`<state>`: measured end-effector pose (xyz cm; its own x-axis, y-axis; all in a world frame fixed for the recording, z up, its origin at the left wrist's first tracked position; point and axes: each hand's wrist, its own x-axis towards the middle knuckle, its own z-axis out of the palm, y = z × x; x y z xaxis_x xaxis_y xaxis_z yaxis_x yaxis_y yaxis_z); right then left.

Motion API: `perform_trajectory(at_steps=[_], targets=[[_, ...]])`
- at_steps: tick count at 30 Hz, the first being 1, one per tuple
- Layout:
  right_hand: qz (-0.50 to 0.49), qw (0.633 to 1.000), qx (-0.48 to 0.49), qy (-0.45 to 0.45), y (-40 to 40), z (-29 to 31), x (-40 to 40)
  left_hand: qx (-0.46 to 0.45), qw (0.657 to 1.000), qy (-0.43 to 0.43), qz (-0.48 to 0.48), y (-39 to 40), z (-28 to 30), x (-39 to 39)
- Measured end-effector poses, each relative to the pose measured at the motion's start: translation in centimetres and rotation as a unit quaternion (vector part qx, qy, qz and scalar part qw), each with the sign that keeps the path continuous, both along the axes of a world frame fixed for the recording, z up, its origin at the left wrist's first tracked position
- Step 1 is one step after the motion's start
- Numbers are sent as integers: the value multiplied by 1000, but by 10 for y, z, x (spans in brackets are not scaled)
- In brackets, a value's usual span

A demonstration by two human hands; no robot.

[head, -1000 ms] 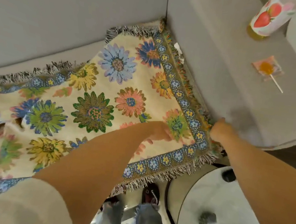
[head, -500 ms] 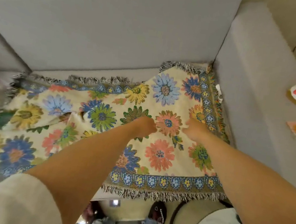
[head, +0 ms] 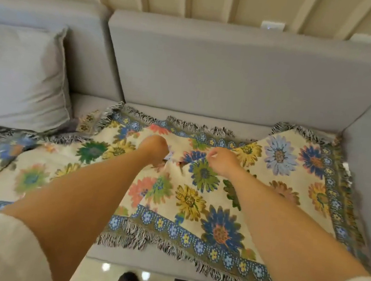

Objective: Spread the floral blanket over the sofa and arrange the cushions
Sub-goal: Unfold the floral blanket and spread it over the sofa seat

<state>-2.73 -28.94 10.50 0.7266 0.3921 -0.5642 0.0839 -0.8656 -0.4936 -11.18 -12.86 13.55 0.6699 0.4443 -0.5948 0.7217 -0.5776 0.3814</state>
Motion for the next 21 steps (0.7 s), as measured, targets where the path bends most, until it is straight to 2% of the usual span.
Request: perform_trajectory(at_steps=[2, 8, 14, 21], targets=[[-5, 1000, 2, -7, 10, -2, 2, 7, 1000, -7, -5, 16, -11, 12], [-45, 998, -35, -39, -9, -42, 77, -16, 998, -54, -42, 11, -50, 94], [-23, 996, -65, -56, -22, -123, 168, 2, 997, -58, -48, -3, -137, 196], [8, 992, -94, -83, -19, -238, 246, 10, 997, -52, -64, 6, -251, 263]])
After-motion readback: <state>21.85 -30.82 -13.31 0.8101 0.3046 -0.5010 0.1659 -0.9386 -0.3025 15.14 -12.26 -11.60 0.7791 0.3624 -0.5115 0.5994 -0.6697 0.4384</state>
